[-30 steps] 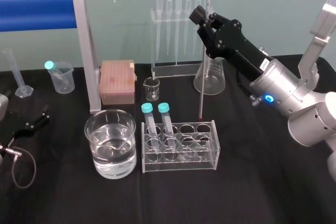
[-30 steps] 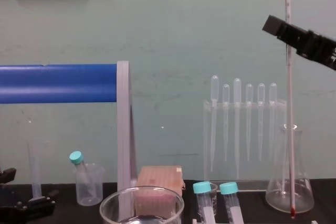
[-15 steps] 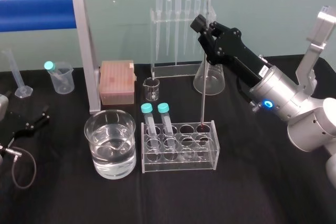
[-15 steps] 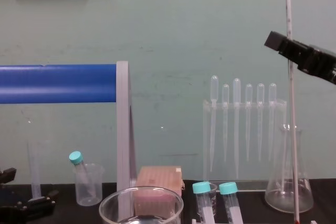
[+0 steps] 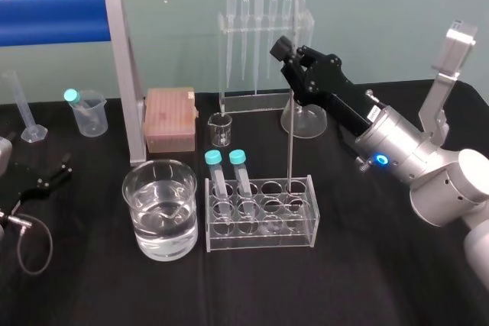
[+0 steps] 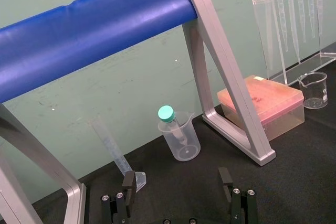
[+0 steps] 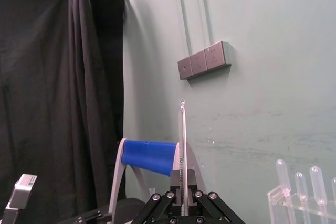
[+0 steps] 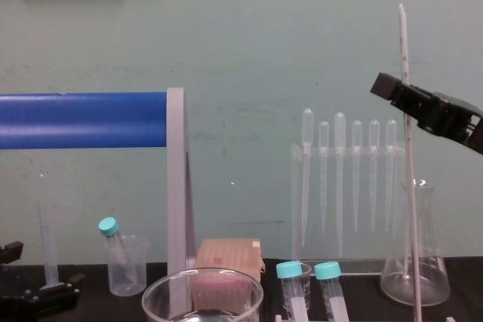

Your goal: Hold the thermometer with one hand and immerse one end into the beaker, then reinsert it into the test tube rack.

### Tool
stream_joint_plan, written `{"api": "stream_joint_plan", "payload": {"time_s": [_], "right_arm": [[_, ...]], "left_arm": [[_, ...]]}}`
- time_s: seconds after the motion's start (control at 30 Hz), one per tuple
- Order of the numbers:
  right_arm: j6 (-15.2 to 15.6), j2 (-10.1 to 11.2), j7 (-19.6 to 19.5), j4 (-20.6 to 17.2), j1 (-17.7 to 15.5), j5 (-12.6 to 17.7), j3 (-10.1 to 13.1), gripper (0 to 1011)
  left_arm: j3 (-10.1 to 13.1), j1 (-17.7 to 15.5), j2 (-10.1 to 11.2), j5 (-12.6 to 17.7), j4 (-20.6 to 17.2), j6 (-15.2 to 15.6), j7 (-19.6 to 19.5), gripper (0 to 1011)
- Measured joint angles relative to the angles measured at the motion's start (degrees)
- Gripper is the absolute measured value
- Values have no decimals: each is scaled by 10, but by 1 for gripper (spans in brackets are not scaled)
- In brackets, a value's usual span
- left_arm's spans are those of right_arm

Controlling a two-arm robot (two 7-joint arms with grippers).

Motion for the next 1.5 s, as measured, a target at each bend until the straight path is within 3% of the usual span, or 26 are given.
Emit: {"api": "stream_joint_plan", "payload": {"time_s": [1.07, 1.5], "right_arm": [[13, -6, 15, 54, 22, -24, -28, 55], [18, -5, 13, 56, 22, -26, -30, 55]], "left_arm": [[0, 0, 0, 0, 0, 0, 0, 1008], [0, 0, 0, 0, 0, 0, 0, 1008]]}}
